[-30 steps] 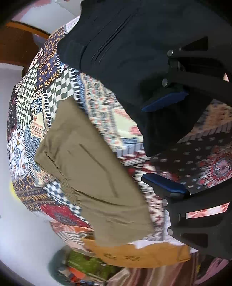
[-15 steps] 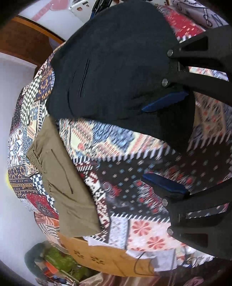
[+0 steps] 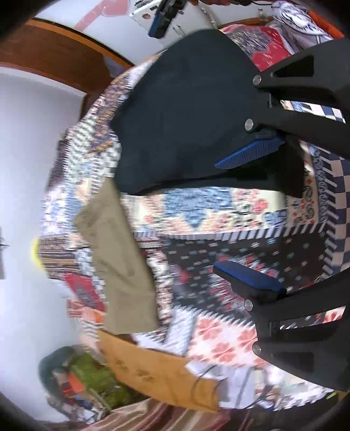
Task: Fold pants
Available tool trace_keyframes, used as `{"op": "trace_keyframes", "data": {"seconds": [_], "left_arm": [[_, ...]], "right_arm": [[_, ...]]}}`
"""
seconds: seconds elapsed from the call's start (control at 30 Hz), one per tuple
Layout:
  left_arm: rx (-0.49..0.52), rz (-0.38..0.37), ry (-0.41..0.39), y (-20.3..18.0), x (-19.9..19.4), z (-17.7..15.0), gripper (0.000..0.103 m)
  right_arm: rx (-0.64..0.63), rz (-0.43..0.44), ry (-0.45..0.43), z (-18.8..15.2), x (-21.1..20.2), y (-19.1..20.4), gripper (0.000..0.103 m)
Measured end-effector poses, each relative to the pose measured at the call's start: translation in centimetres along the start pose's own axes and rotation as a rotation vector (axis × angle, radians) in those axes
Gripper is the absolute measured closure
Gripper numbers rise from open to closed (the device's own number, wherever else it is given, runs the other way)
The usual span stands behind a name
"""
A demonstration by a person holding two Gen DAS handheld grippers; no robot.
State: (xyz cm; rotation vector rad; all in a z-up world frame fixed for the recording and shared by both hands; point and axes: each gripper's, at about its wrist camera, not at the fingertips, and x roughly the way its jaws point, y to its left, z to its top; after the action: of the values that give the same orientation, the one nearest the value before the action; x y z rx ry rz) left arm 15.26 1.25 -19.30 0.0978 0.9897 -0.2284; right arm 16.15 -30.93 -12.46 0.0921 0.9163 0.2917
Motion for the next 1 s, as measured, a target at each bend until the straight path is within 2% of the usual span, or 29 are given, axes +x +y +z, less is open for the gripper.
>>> {"op": "trace_keyframes", "data": {"seconds": [0.1,0.2,0.3,0.43,0.53,0.63,0.8,0.9,1.0], "left_arm": [[0.036,-0.009,-0.063,-1.0,-0.9,2.1,0.029],[0.061,-0.023,-0.082,-2.4,0.0,3.3,0.024],[0.092,-0.044,-0.047,-4.2,2.5,3.8,0.024],[0.136,-0.005,0.017,-5.9,6.7,3.1,0.023],[0.147,-0.001,0.015,-6.1,8.1,2.3,0.020],[0.147,-0.016,0.020,-5.6,7.3,3.4,0.021],[0.158,0.013,-0.079,-4.9,5.6,7.0,0.021],[0.168,0.019,-0.070,-5.1,7.2,8.9,0.021],[0.186,0.050,-0.013,-5.2,10.6,9.8,0.021]], "right_arm": [[-0.034,0.021,-0.028,0.9,-0.1,1.4,0.043],[-0.058,0.046,-0.037,1.5,0.7,2.7,0.043],[-0.085,0.065,-0.021,1.7,2.7,3.7,0.043],[-0.083,0.057,0.067,0.9,6.5,3.7,0.043],[-0.055,0.084,0.105,0.0,8.1,2.9,0.043],[-0.037,0.109,0.113,0.4,7.7,2.5,0.043],[-0.077,0.086,0.054,2.8,6.9,2.7,0.043],[-0.082,0.070,0.027,4.4,7.6,2.6,0.043],[-0.081,0.061,0.044,5.6,9.6,2.3,0.043]]}}
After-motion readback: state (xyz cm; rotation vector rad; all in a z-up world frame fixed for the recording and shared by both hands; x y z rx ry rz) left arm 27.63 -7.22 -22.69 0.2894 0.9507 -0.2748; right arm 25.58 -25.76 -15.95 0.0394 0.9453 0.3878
